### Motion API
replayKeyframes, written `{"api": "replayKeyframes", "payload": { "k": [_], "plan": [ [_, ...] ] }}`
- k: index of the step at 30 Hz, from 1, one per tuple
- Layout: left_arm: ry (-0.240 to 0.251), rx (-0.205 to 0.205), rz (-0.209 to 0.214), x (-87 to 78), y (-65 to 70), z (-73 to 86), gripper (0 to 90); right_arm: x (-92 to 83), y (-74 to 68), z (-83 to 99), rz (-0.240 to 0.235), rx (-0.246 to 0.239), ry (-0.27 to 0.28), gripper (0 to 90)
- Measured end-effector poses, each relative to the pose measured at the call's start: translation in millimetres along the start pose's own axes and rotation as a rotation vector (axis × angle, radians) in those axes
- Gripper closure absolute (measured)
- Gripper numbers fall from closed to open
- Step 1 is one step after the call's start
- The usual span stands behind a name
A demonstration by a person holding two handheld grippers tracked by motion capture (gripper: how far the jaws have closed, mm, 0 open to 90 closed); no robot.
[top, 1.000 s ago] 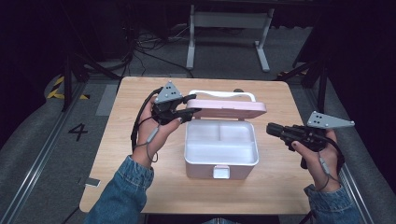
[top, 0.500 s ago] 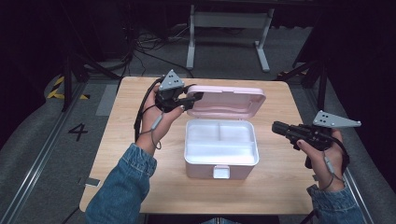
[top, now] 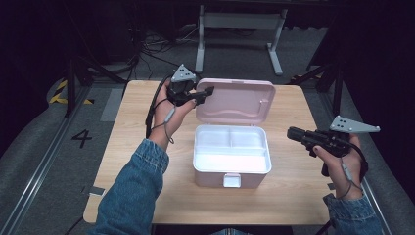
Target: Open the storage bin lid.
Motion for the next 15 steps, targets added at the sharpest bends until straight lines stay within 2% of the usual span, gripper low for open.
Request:
{"api": "replayKeyframes", "payload": {
  "k": [4, 9, 15],
  "plan": [
    [-0.016, -0.006, -0.015, 8.8, -7.8, -0.1, 59.4, 1.5, 1.3, 1.1, 0.000, -0.002, -0.001, 81.6],
    [-0.036, -0.034, -0.017, 19.5, -16.5, 0.5, 57.5, 1.7, 3.7, 2.1, 0.001, 0.002, -0.002, 81.7],
    [-0.051, -0.084, -0.011, 32.9, -25.3, 3.4, 54.1, 1.6, 7.4, 3.8, 0.003, 0.010, -0.006, 81.7]
  ]
}}
Point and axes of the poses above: each handheld gripper's, and its own axes: x roughly forward along the jaws, z roughly out of its underside, y roughly to its right, the point moved 9 cm from there along x, roughly forward along the jaws, and after that the axes turned 1 degree about -x, right-handed, at the moved point
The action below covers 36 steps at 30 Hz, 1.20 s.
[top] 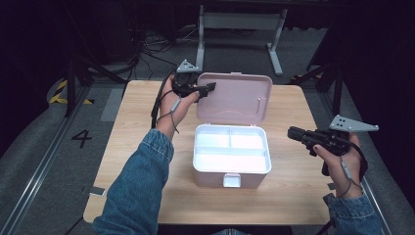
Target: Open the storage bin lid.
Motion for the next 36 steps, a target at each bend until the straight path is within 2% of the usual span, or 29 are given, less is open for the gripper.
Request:
{"api": "replayKeyframes", "payload": {
  "k": [12, 25, 28, 32, 36],
  "plan": [
    [-0.040, -0.058, 0.001, 20.2, -14.0, 5.7, 49.3, 0.3, 6.1, 2.9, 0.003, 0.007, -0.010, 81.6],
    [-0.076, -0.088, -0.001, 40.2, -24.4, 17.7, 41.7, 3.6, 9.3, 7.4, 0.005, 0.007, -0.027, 81.6],
    [-0.096, -0.075, 0.002, 46.4, -27.3, 21.7, 38.0, 4.4, 9.1, 9.6, 0.002, 0.008, -0.035, 81.3],
    [-0.108, -0.090, 0.005, 50.2, -28.7, 24.9, 36.6, 3.5, 9.8, 9.7, 0.005, 0.016, -0.034, 81.1],
    [-0.119, -0.087, 0.000, 52.5, -30.7, 27.6, 35.5, 4.4, 10.2, 10.3, 0.004, 0.017, -0.035, 81.1]
  ]
}}
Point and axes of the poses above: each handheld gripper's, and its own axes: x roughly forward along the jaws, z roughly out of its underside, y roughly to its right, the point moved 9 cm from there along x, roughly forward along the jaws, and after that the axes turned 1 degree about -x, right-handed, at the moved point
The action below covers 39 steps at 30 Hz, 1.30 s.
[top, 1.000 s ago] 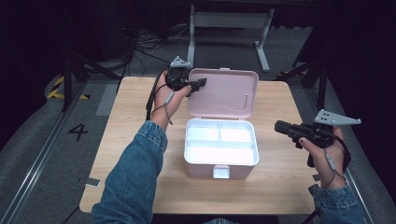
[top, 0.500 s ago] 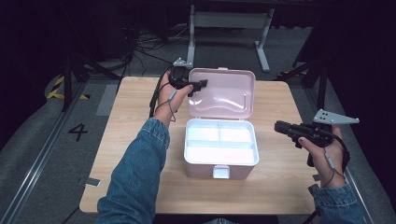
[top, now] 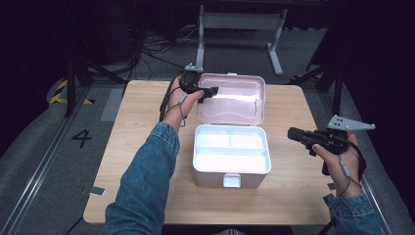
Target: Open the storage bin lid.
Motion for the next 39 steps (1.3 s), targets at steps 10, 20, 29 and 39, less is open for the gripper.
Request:
{"api": "replayKeyframes", "payload": {
  "k": [10, 20, 29, 39],
  "plan": [
    [-0.040, -0.019, -0.019, 7.9, -4.7, 10.3, 31.8, 2.7, 1.0, 2.8, -0.001, 0.002, -0.012, 80.0],
    [-0.078, -0.036, -0.031, 15.6, -11.2, 21.4, 30.6, 3.2, 2.2, 4.1, -0.001, 0.008, -0.017, 79.7],
    [-0.120, -0.055, -0.048, 19.1, -16.1, 31.9, 31.2, 4.3, 3.3, 5.3, 0.001, 0.010, -0.021, 79.6],
    [-0.139, -0.098, -0.104, 7.4, -21.4, 35.0, 28.2, 11.5, 3.5, 1.9, -0.010, 0.003, -0.025, 78.5]
  ]
}}
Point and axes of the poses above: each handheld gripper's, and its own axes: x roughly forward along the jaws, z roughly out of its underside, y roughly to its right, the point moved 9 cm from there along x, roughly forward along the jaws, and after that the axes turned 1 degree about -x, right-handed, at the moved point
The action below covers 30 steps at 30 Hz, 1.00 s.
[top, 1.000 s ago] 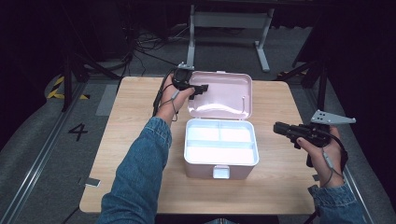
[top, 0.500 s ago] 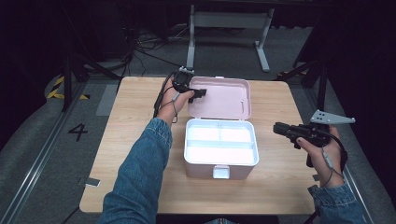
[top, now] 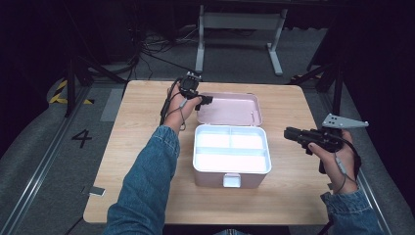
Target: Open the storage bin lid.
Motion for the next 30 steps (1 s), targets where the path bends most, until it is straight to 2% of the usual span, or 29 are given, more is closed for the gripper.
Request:
{"api": "replayKeyframes", "payload": {
  "k": [4, 9, 10, 11, 15, 22, 25, 30],
  "plan": [
    [0.035, 0.029, -0.014, -15.4, 2.2, -2.6, 27.0, 5.0, 1.1, -3.8, -0.010, -0.003, 0.003, 78.0],
    [0.080, 0.076, 0.006, -44.5, 15.4, -6.7, 26.8, 16.1, 2.2, -10.8, -0.026, -0.013, 0.002, 76.3],
    [0.100, 0.093, 0.017, -56.0, 20.7, -8.1, 26.8, 19.9, 2.9, -13.2, -0.031, -0.015, 0.002, 75.2],
    [0.100, 0.093, 0.017, -56.0, 20.7, -8.1, 26.8, 19.9, 2.9, -13.2, -0.031, -0.015, 0.002, 75.2],
    [0.136, 0.133, 0.027, -85.2, 32.4, -8.4, 26.8, 25.3, 8.0, -20.0, -0.034, -0.004, 0.009, 72.3],
    [0.165, 0.179, 0.054, -122.1, 48.1, 2.7, 26.9, 29.0, 15.8, -25.3, -0.030, 0.006, 0.012, 68.8],
    [0.172, 0.200, 0.049, -134.7, 50.3, 8.8, 26.8, 28.2, 18.1, -23.3, -0.024, 0.007, 0.001, 66.1],
    [0.170, 0.248, 0.066, -155.2, 55.9, 25.6, 26.3, 22.1, 24.8, -18.9, 0.003, 0.021, -0.013, 63.0]
  ]
}}
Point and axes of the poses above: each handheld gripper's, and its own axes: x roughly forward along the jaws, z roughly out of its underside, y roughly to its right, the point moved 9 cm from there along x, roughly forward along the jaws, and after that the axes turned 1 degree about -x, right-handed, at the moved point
